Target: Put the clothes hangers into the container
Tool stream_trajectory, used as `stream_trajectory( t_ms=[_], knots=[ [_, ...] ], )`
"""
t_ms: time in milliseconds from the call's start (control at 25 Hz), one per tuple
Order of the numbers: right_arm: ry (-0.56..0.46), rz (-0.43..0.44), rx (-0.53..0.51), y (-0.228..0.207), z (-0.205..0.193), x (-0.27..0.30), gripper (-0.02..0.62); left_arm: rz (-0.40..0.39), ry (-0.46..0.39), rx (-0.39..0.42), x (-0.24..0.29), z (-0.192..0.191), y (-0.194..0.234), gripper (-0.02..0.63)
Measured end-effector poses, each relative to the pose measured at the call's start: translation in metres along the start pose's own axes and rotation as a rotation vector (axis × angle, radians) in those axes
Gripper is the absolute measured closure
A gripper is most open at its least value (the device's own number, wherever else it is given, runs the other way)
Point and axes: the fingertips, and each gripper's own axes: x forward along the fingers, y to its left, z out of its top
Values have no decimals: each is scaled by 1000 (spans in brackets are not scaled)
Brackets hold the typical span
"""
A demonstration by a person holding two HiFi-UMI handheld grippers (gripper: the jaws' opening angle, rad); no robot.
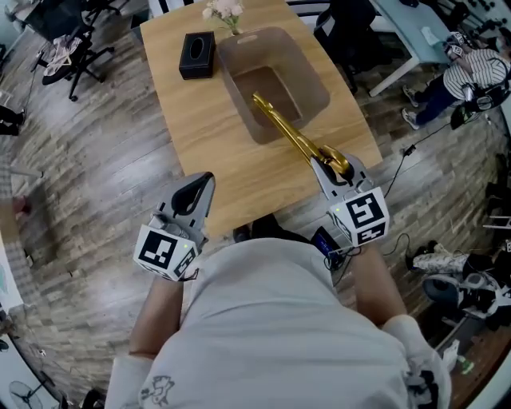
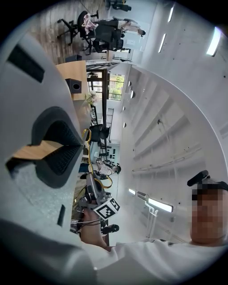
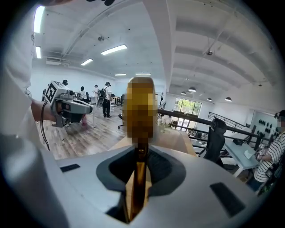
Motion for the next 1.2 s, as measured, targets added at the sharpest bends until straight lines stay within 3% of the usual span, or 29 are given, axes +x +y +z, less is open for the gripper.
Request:
stream_trajectory(
  t_ms=[480, 1200],
  knots=[
    [-1, 27, -79, -67, 25, 57, 525, 71, -15, -9, 55, 19, 32, 600],
    [14, 133, -231, -112, 69, 183, 525, 151, -1, -50, 119, 22, 85, 600]
  ],
)
